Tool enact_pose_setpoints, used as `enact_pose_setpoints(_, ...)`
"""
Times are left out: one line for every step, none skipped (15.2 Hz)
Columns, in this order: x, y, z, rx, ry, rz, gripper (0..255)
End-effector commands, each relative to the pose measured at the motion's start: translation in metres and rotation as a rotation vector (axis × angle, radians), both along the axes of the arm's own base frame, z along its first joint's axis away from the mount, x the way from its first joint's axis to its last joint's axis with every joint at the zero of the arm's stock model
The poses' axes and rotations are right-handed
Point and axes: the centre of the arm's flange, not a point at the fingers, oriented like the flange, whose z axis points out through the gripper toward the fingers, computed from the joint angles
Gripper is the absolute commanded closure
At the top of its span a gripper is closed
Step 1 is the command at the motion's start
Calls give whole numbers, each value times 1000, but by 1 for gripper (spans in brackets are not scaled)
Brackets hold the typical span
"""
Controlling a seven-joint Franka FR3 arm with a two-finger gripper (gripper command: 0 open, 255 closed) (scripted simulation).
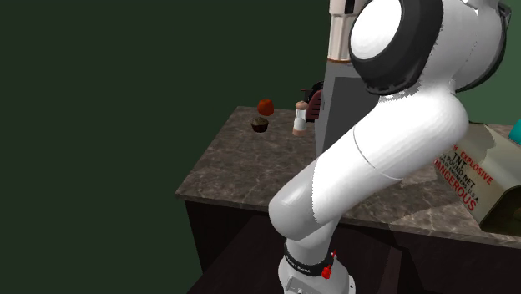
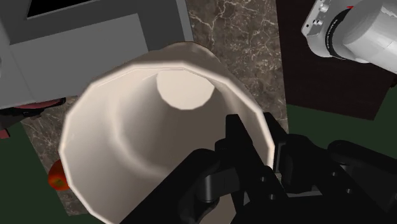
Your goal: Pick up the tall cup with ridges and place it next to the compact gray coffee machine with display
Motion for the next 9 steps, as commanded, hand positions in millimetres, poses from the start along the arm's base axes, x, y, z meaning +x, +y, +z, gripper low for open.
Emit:
enact_pose_setpoints(-5, -4, -9, -1, 0, 2, 255)
enact_pose_setpoints(-5, -4, -14, -1, 0, 2, 255)
enact_pose_setpoints(-5, -4, -19, -1, 0, 2, 255)
enact_pose_setpoints(-5, -4, -24, -1, 0, 2, 255)
enact_pose_setpoints(-5, -4, -30, -1, 0, 2, 255)
enact_pose_setpoints(-5, -4, -35, -1, 0, 2, 255)
enact_pose_setpoints(-5, -4, -40, -1, 0, 2, 255)
enact_pose_setpoints(-5, -4, -45, -1, 0, 2, 255)
enact_pose_setpoints(-5, -4, -51, -1, 0, 2, 255)
